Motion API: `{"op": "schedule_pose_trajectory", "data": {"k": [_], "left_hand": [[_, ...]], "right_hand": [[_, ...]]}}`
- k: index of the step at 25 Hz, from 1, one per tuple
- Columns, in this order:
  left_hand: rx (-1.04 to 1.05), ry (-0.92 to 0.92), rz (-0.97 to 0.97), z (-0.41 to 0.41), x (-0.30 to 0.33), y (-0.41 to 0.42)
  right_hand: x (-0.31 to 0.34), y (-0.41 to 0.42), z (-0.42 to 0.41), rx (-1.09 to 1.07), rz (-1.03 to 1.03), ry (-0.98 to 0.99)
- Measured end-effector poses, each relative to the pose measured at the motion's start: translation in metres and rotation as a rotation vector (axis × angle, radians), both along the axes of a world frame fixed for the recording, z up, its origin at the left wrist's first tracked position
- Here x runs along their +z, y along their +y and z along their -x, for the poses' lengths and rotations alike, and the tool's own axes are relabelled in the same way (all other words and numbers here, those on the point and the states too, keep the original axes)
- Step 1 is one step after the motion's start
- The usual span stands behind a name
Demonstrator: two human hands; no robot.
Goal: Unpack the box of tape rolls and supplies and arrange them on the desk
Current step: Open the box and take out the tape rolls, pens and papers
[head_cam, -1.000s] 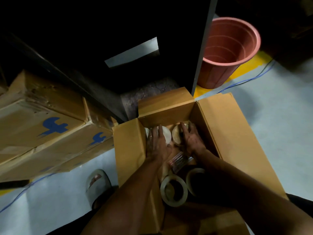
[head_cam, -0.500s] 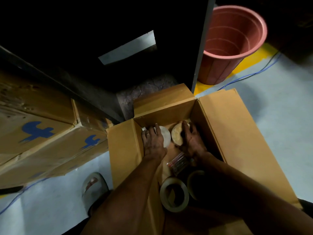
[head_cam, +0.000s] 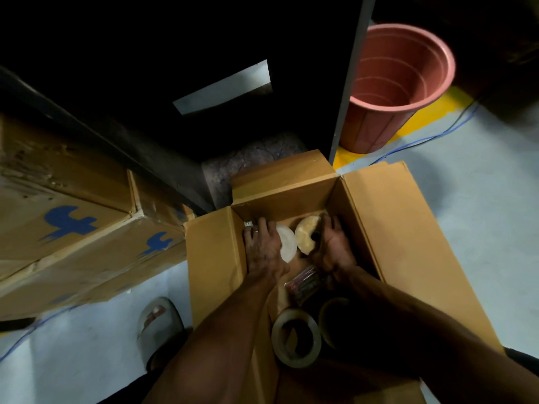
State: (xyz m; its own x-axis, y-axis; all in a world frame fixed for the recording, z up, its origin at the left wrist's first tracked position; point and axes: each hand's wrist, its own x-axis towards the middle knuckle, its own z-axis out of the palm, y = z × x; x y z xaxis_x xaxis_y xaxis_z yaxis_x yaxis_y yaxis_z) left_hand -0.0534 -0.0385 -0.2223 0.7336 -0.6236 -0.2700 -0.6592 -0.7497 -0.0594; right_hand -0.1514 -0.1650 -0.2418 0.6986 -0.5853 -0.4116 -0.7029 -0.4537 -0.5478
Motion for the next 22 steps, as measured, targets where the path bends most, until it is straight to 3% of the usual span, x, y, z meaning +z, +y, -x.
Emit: {"op": "schedule_pose_trajectory", "data": {"k": [4, 11, 15, 22], "left_hand": [[0.016, 0.037, 0.032, 0.005, 0.022, 0.006], [0.100, 0.041, 0.119, 0.021, 0.073, 0.014], [0.235, 0.229, 0.328, 0.021, 0.113, 0.031], [0.335, 0.329, 0.763, 0.037, 0.197, 0.064]], "right_hand": [[0.025, -0.002, 0.002, 0.126, 0.167, 0.011], [0.082, -0.015, 0.014, 0.305, 0.330, -0.172], [0.123, -0.016, 0.019, 0.300, 0.250, -0.244], [0.214, 0.004, 0.042, 0.101, 0.113, -0.459]]}}
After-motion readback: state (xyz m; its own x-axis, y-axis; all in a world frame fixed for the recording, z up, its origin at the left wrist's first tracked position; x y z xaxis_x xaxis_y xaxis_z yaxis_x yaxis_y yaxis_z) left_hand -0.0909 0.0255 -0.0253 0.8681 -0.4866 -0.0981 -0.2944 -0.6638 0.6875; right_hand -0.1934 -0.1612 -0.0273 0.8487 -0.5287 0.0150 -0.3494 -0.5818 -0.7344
